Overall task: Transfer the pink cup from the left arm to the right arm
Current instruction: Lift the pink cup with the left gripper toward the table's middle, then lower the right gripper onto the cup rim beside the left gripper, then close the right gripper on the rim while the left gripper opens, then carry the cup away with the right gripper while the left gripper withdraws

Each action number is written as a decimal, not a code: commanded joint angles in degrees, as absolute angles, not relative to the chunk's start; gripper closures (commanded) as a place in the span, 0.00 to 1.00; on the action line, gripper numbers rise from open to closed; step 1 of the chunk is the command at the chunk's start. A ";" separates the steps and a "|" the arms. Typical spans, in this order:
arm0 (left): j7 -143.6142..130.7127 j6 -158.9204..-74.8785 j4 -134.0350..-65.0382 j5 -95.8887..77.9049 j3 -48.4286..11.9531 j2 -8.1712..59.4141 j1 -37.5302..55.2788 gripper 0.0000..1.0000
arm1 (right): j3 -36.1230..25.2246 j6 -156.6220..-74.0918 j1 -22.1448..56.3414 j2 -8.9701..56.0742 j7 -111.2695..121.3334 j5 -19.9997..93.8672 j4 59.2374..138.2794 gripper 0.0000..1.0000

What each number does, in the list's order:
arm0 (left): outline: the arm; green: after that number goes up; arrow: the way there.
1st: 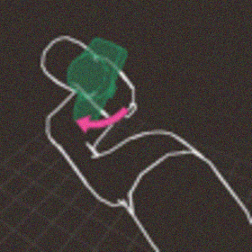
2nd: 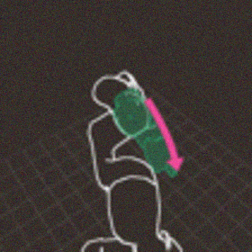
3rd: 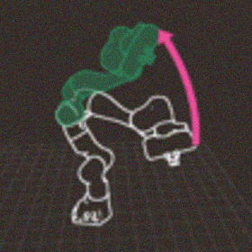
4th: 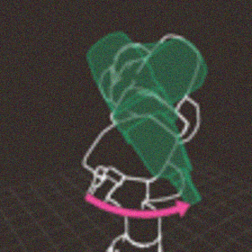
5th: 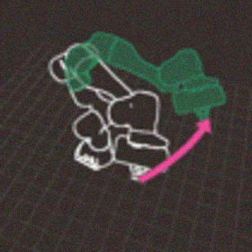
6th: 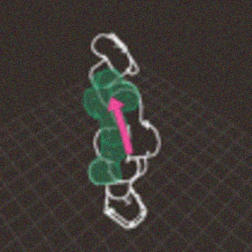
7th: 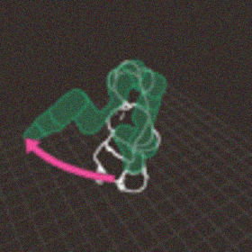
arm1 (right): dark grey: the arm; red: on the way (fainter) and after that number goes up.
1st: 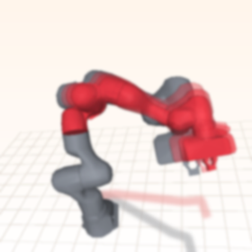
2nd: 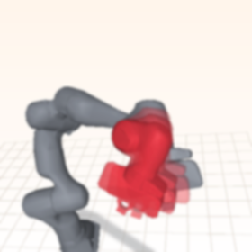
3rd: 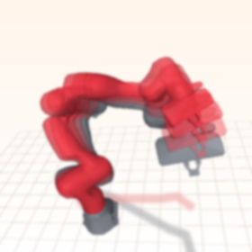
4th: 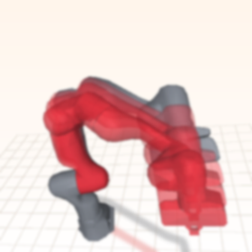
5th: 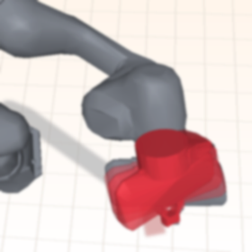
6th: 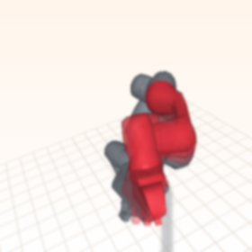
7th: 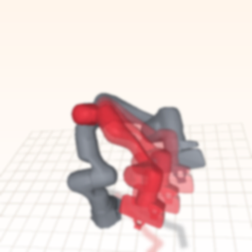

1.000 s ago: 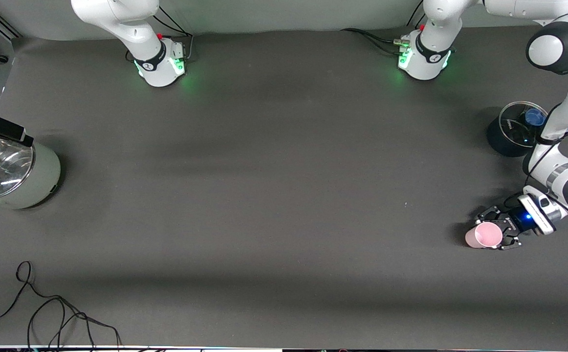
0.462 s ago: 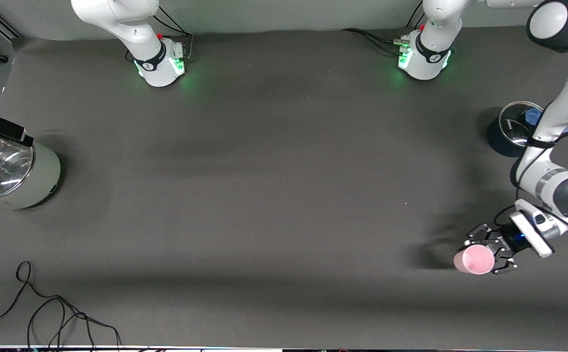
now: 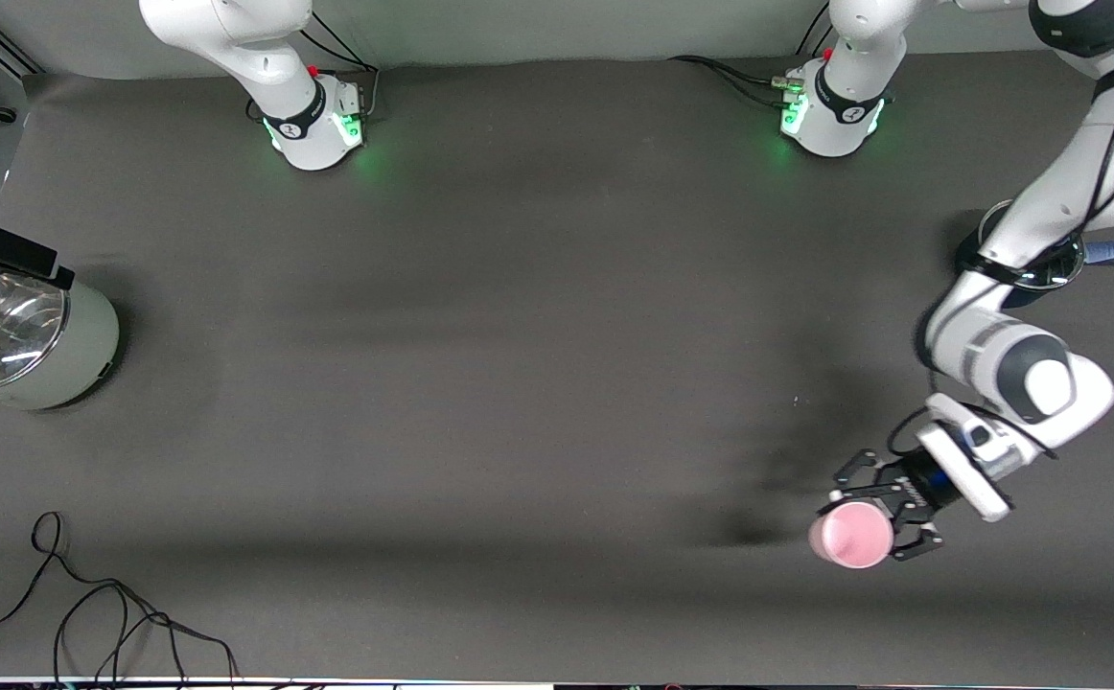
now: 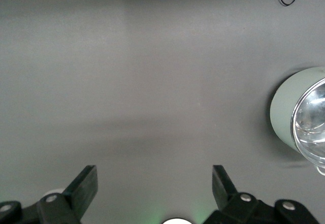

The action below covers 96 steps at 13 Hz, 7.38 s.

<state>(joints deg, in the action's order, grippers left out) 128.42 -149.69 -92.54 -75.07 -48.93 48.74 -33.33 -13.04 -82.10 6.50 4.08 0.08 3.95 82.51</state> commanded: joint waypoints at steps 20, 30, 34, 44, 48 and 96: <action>124.10 -193.27 -97.82 -91.58 -79.80 46.23 -16.17 0.76 | -12.39 -98.00 29.42 15.81 -81.78 17.76 67.60 0.01; 123.93 -193.27 -97.82 -91.23 -79.98 44.30 -16.79 0.77 | -12.48 -98.52 41.04 27.50 -107.57 12.92 55.72 0.01; 123.93 -193.27 -98.00 -91.06 -79.98 44.30 -17.22 0.78 | -12.39 -101.78 44.21 29.00 -115.39 12.83 55.99 0.01; 123.84 -193.27 -97.91 -91.23 -79.80 44.38 -17.23 0.78 | -12.39 -101.69 44.91 32.26 -117.51 15.99 57.92 0.01; 123.84 -193.27 -97.91 -91.14 -79.80 44.38 -17.23 0.78 | -12.48 -101.69 45.00 32.61 -117.69 15.65 57.92 0.76; 124.45 -172.89 -109.42 -84.03 -64.43 45.70 -44.38 0.00 | -40.67 -93.50 40.87 16.44 -15.68 10.46 90.51 1.00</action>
<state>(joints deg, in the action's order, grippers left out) 124.10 -175.67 -108.27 -84.82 -65.66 46.79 -43.95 -37.72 -90.55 39.55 18.01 -22.52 11.59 86.19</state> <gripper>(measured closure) 0.000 0.912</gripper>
